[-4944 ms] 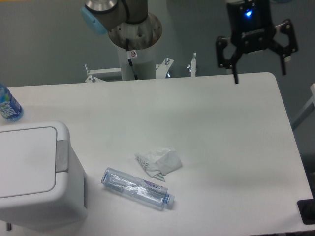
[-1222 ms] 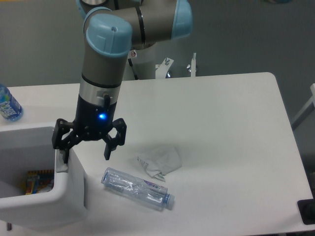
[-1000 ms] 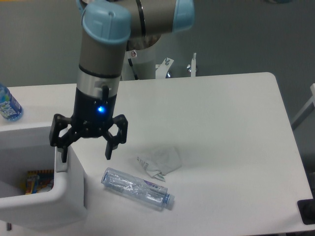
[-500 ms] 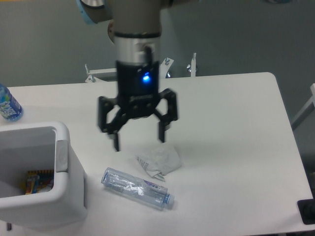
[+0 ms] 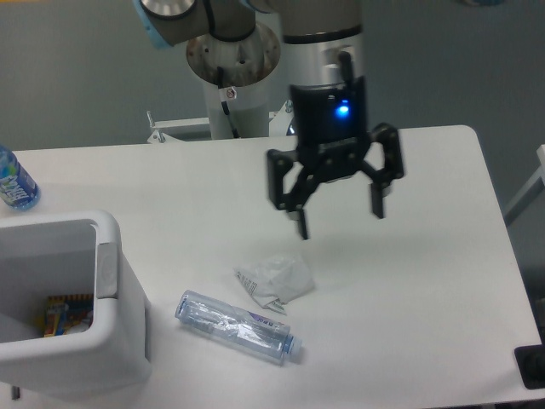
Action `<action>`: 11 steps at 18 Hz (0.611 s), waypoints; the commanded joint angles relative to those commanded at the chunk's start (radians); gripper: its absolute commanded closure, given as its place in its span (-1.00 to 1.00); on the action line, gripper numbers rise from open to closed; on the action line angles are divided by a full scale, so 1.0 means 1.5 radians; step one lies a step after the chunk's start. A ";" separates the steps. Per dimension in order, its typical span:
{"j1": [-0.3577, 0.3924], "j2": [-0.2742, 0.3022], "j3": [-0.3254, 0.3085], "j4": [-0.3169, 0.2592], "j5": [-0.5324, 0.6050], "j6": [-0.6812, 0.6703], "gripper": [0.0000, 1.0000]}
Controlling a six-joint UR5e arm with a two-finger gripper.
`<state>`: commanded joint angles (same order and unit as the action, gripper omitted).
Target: Open the trash can
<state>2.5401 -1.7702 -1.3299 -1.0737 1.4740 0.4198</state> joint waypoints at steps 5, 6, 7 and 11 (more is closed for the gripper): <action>0.046 -0.001 -0.002 -0.033 0.073 0.220 -1.00; 0.058 -0.001 -0.004 -0.034 0.073 0.269 -1.00; 0.072 -0.001 -0.009 -0.034 0.074 0.315 -1.00; 0.113 0.000 -0.032 -0.033 0.074 0.456 -1.00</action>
<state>2.7089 -1.7702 -1.3775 -1.1229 1.5846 1.1041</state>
